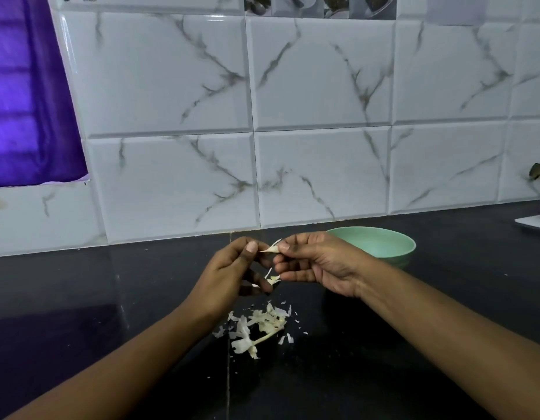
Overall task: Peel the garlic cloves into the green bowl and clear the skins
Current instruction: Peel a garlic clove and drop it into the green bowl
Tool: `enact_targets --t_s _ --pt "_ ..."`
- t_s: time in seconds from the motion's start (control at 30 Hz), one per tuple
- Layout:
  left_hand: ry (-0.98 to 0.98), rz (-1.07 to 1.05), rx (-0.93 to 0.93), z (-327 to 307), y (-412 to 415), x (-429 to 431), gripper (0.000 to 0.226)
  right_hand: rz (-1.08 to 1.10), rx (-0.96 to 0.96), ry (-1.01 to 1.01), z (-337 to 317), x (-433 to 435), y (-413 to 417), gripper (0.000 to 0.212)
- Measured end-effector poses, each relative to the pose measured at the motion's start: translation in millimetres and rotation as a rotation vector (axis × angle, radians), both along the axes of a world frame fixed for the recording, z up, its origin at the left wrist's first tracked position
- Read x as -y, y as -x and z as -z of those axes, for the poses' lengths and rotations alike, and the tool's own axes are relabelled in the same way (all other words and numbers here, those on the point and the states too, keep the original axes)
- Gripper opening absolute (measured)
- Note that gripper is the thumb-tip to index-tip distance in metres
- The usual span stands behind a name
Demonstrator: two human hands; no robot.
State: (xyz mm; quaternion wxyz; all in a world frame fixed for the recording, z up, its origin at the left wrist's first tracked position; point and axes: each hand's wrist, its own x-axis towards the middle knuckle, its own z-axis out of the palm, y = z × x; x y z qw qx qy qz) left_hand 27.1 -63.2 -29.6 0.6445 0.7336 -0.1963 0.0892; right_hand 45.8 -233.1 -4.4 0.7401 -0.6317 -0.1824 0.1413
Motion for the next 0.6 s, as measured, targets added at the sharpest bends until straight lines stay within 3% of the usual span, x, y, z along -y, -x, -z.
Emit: enact_targets --t_s 0.17,0.43,0.5,0.6 --pt "-0.032 -0.058 0.02 -2.0 -1.0 0.6 0.01 0.04 0.056 0.043 2.9 -0.5 -1.3 0.01" --pt "-0.383 -0.433 0.427 -4.1 1.0 -3.4 0.005 0.085 0.147 0.059 4.7 -3.2 -1.5 0.01" --pt "-0.311 -0.417 0.351 -4.5 0.6 -2.2 0.005 0.118 0.241 0.074 6.2 -5.9 -2.4 0.006" --pt "-0.021 -0.194 0.072 -7.8 2.5 0.0 0.009 0.14 0.39 0.1 8.5 -7.2 -4.0 0.006"
